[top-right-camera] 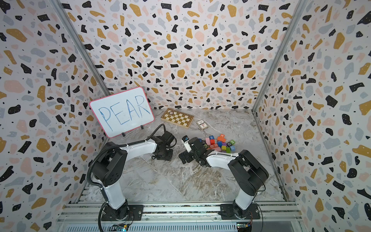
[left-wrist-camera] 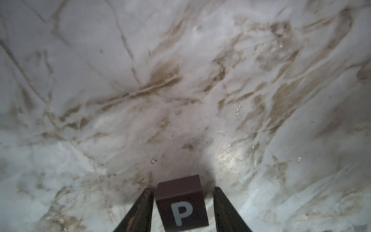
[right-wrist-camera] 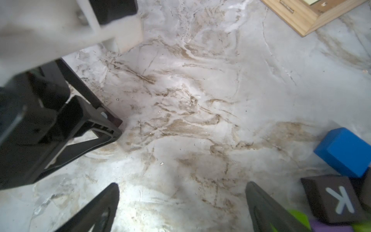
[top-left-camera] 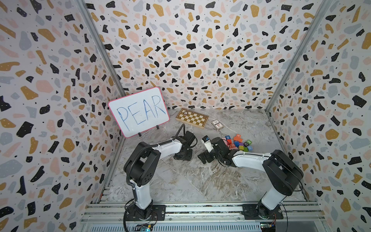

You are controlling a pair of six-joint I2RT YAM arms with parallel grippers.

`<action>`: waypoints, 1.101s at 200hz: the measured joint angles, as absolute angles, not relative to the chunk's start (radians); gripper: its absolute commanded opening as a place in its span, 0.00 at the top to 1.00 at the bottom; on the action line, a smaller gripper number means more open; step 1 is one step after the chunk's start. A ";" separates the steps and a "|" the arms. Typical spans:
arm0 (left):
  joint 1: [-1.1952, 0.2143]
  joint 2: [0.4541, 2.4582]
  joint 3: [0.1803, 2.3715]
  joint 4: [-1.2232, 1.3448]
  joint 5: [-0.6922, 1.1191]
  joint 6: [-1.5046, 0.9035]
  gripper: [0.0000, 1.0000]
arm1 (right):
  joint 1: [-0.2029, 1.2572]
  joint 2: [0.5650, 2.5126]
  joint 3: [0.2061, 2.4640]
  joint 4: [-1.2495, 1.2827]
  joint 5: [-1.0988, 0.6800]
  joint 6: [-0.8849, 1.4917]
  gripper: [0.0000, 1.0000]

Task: Spell the uppercase word “pear” with letter blocks
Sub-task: Pick up the letter block from the center of the board.

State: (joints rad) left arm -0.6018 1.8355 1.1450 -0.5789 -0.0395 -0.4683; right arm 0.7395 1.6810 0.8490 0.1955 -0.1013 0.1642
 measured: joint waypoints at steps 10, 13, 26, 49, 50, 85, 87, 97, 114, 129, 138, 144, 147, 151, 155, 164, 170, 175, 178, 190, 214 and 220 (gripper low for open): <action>-0.603 1.835 1.145 -0.584 -0.040 -0.472 0.57 | 0.739 1.681 0.849 0.196 -0.101 0.164 0.00; -0.603 1.835 1.145 -0.585 -0.040 -0.472 0.58 | 0.739 1.681 0.849 0.195 -0.101 0.164 0.00; -0.603 1.835 1.145 -0.587 -0.043 -0.476 0.60 | 0.739 1.681 0.849 0.195 -0.101 0.164 0.01; -0.603 1.835 1.145 -0.591 -0.049 -0.482 0.63 | 0.739 1.681 0.849 0.195 -0.101 0.164 0.00; -0.603 1.835 1.145 -0.591 -0.049 -0.482 0.63 | 0.739 1.681 0.849 0.195 -0.101 0.164 0.00; -0.603 1.835 1.145 -0.593 -0.070 -0.487 0.68 | 0.739 1.681 0.849 0.195 -0.101 0.164 0.01; -0.603 1.835 1.145 -0.593 -0.071 -0.487 0.68 | 0.739 1.680 0.849 0.195 -0.101 0.164 0.00; -0.603 1.835 1.145 -0.593 -0.078 -0.489 0.68 | 0.739 1.679 0.849 0.195 -0.101 0.164 0.00; -0.603 1.835 1.145 -0.593 -0.096 -0.492 0.69 | 0.739 1.678 0.849 0.194 -0.101 0.164 0.00; -0.600 1.835 1.145 -0.593 -0.114 -0.495 0.69 | 0.740 1.675 0.849 0.194 -0.101 0.164 0.01; -0.592 1.835 1.145 -0.593 -0.120 -0.499 0.69 | 0.740 1.674 0.849 0.195 -0.101 0.164 0.00; -0.588 1.835 1.145 -0.593 -0.122 -0.501 0.69 | 0.741 1.674 0.849 0.195 -0.101 0.164 0.00; -0.584 1.835 1.145 -0.592 -0.123 -0.502 0.69 | 0.741 1.674 0.849 0.195 -0.101 0.164 0.00; -0.578 1.835 1.145 -0.592 -0.123 -0.503 0.69 | 0.742 1.674 0.849 0.194 -0.101 0.164 0.00; -0.571 1.835 1.145 -0.591 -0.123 -0.505 0.69 | 0.742 1.674 0.849 0.194 -0.101 0.164 0.01; -0.548 1.832 1.145 -0.588 -0.123 -0.505 0.69 | 0.744 1.674 0.849 0.194 -0.101 0.164 0.01; -0.531 1.829 1.145 -0.584 -0.121 -0.505 0.69 | 0.745 1.674 0.849 0.194 -0.101 0.164 0.01; -0.515 1.825 1.144 -0.580 -0.119 -0.505 0.69 | 0.745 1.674 0.849 0.194 -0.101 0.164 0.01; -0.502 1.820 1.143 -0.575 -0.117 -0.505 0.69 | 0.746 1.674 0.849 0.194 -0.101 0.164 0.00; -0.464 1.800 1.140 -0.563 -0.113 -0.498 0.69 | 0.747 1.674 0.850 0.192 -0.101 0.165 0.00; -0.384 1.772 1.141 -0.542 -0.098 -0.481 0.70 | 0.750 1.674 0.858 0.192 -0.101 0.165 0.01; -0.363 1.771 1.141 -0.538 -0.084 -0.479 0.70 | 0.751 1.674 0.861 0.192 -0.102 0.165 0.01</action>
State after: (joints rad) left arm -0.3634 1.7710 1.1412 -0.5385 -0.0841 -0.4786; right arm 0.7506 1.6741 0.8608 0.1917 -0.1017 0.1646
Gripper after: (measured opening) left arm 0.302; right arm 0.994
